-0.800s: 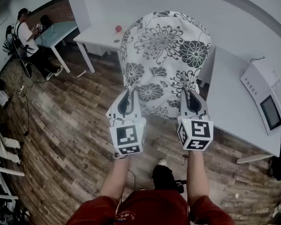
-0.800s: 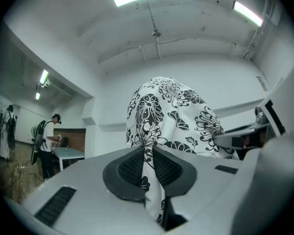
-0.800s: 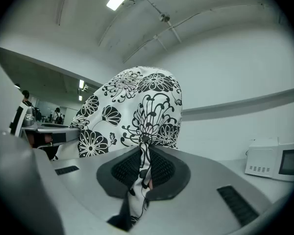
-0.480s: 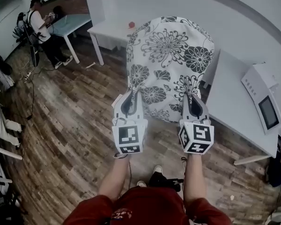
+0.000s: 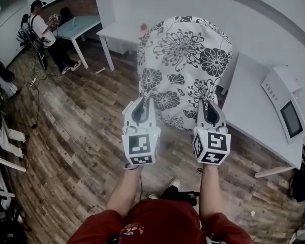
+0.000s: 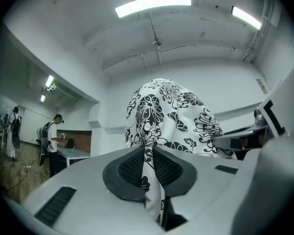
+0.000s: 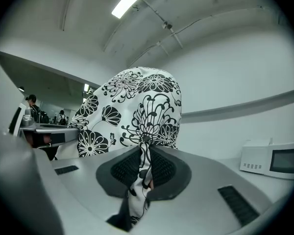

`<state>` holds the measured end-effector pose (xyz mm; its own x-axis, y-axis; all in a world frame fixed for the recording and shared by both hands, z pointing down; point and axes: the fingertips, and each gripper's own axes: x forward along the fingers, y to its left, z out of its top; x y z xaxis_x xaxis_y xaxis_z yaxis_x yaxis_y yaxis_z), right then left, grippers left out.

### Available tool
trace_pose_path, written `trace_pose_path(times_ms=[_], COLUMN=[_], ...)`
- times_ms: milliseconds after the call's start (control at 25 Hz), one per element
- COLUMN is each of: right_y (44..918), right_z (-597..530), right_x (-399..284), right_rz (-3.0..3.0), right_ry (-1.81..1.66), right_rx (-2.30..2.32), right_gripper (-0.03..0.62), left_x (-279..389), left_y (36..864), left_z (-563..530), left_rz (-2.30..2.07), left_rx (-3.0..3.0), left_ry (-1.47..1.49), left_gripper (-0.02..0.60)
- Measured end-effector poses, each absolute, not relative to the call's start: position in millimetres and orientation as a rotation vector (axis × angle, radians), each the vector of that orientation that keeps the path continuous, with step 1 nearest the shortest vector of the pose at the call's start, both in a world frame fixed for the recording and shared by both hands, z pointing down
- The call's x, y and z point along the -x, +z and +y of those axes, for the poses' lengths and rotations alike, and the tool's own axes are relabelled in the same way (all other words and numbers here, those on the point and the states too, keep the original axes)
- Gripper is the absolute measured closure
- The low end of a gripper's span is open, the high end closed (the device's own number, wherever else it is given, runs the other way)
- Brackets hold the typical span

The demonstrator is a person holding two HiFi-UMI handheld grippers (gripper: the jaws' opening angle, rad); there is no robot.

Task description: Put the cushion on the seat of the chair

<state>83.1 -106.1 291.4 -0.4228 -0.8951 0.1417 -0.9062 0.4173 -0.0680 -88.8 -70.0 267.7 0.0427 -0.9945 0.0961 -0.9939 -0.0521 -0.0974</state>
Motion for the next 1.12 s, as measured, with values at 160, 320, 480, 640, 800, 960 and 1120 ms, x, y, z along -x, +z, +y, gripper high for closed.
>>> trace_pose_path(times_ms=[160, 320, 480, 640, 800, 960, 1120], right_y=[298.3, 296.6, 293.9, 293.9, 296.4, 294.2, 294.8], right_z=[-120.6, -114.7, -113.0, -112.8, -114.8, -115.5, -117.9], right_x=[-83.2, -80.9, -82.9, -80.3, -79.5, -80.5, -80.0], right_rz=[-2.573, -2.579, -2.579, -2.586, -2.593, -2.602, -2.606], right_ry=[0.173, 0.186, 0.174, 0.140, 0.146, 0.132, 0.119], right_rx=[-1.655, -1.663, -1.673, -1.674, -1.670, -1.674, -1.683], right_gripper=[0.546, 0.546, 0.546, 0.546, 0.546, 0.546, 0.546], left_x=[88.0, 90.1, 87.2, 89.4, 89.7, 86.6, 86.1], left_y=[275.2, 273.4, 271.9, 272.2, 274.5, 276.1, 276.1], left_z=[-84.5, -79.7, -79.2, -81.3, -83.3, -83.3, -85.5], left_rz=[2.153, 2.153, 2.152, 2.156, 2.155, 2.145, 2.132], left_rx=[2.262, 2.267, 2.267, 2.244, 2.244, 2.244, 2.237], left_ry=[-0.196, -0.182, -0.172, -0.162, -0.157, -0.160, -0.148], left_gripper=[0.535, 0.535, 0.535, 0.535, 0.535, 0.535, 0.535])
